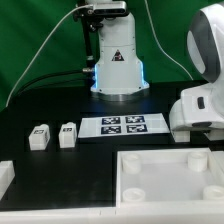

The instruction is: Assemble one leg

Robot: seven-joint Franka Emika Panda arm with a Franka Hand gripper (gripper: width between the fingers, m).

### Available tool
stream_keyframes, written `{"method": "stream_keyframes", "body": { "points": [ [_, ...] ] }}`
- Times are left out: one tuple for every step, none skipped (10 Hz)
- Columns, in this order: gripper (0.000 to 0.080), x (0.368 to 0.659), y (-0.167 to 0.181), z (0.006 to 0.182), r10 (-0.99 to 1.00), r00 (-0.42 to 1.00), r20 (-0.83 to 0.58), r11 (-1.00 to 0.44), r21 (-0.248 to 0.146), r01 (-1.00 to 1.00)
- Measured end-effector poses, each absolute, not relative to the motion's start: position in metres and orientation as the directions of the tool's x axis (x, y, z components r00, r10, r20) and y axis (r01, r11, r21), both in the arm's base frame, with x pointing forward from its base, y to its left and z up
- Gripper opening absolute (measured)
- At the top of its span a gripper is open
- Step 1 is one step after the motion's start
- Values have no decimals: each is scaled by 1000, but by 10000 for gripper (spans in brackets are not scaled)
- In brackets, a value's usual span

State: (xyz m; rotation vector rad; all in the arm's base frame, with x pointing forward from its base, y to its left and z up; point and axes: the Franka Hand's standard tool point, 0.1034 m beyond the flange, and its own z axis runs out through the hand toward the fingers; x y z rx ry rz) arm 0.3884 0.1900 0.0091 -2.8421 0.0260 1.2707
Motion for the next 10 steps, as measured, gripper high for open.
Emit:
{"method": "stream_keyframes", "body": {
  "points": [
    [290, 388, 190, 9, -4, 667, -745, -999, -19, -27],
    [291, 388, 190, 9, -4, 667, -745, -999, -19, -27],
    [291, 388, 190, 9, -4, 667, -745, -999, -19, -27],
    [291, 388, 190, 9, -4, 667, -745, -999, -19, -27],
    [291, 388, 190, 9, -4, 667, -745, -999, -19, -27],
    [291, 388, 190, 9, -4, 667, -745, -999, -19, -27],
    [291, 388, 190, 9, -4, 667, -745, -999, -19, -27],
    [291, 388, 190, 9, -4, 667, -745, -999, -19, -27],
    [292, 392, 187, 15, 24, 672, -740, -999, -37, -4],
    [292, 408, 180, 37, 65, 681, -729, -997, -69, 22]
  ]
}}
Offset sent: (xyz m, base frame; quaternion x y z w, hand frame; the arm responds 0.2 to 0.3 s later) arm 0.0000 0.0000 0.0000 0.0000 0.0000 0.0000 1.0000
